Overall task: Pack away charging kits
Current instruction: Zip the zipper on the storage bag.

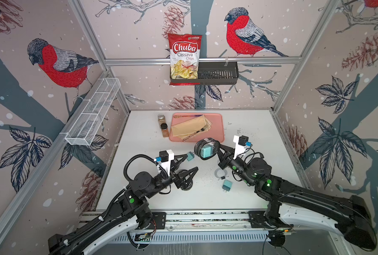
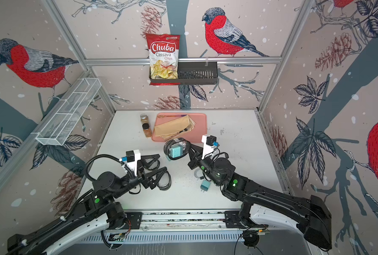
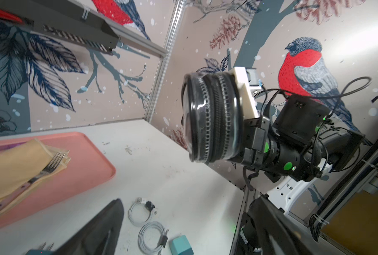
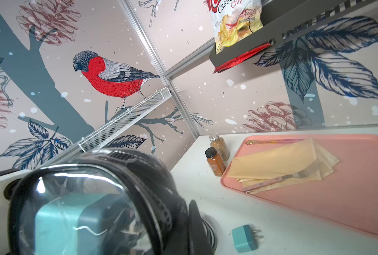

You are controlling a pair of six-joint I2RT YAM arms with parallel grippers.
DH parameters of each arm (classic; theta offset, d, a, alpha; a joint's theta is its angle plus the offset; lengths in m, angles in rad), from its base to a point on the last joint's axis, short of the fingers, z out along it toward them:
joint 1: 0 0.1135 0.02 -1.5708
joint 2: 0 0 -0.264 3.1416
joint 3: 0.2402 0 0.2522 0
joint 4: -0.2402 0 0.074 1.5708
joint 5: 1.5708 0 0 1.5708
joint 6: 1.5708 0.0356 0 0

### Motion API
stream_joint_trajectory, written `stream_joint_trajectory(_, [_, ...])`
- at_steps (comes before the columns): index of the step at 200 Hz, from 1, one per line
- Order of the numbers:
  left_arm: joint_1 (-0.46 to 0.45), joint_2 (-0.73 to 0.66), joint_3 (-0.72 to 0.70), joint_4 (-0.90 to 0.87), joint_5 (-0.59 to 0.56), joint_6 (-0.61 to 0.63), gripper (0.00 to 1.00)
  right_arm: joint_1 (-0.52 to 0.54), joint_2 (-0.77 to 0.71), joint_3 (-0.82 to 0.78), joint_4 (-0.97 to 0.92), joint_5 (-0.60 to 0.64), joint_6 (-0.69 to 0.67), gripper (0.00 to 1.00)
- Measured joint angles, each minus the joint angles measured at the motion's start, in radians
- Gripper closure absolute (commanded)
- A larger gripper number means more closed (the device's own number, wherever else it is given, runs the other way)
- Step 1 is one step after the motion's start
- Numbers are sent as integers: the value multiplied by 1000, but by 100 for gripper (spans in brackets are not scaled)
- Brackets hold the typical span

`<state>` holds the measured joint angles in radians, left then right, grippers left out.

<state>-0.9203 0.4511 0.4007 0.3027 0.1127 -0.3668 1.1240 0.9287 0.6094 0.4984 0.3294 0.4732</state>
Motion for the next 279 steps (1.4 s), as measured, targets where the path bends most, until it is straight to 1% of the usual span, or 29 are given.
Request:
stream_joint_trajectory(27, [0, -6, -19, 95, 0, 0, 4, 47, 13, 10, 9, 23, 26, 100])
stream_joint_trajectory(62, [0, 27, -35, 210, 15, -7, 4, 97, 58, 35, 40, 58, 32, 100])
stream_joint_trajectory(92, [0, 74, -34, 282, 26, -22, 4, 112, 108, 55, 60, 66, 48, 100])
stream_joint_trajectory(118, [0, 117, -23, 309, 43, -27, 4, 119, 138, 69, 82, 79, 52, 100])
stream_joint_trajectory(123, [0, 125, -20, 314, 41, -27, 6, 122, 142, 70, 87, 79, 52, 100])
stream_joint_trajectory(133, [0, 140, -14, 323, 36, -30, 13, 131, 150, 71, 97, 81, 53, 100])
stream_joint_trajectory(148, [0, 160, -8, 335, 16, -38, 20, 146, 162, 71, 114, 81, 56, 100])
stream_joint_trajectory(175, [0, 183, 9, 344, -42, -66, 26, 171, 185, 71, 150, 95, 76, 100])
stream_joint_trajectory(221, [0, 208, 32, 338, -97, -101, 43, 205, 217, 71, 192, 134, 88, 100])
stream_joint_trajectory(260, [0, 200, 39, 334, -116, -116, 50, 213, 229, 66, 204, 140, 101, 100])
stream_joint_trajectory(266, [0, 197, 39, 332, -117, -116, 53, 214, 229, 64, 204, 141, 101, 100])
stream_joint_trajectory(279, [0, 192, 39, 327, -116, -127, 63, 216, 229, 59, 204, 141, 101, 100])
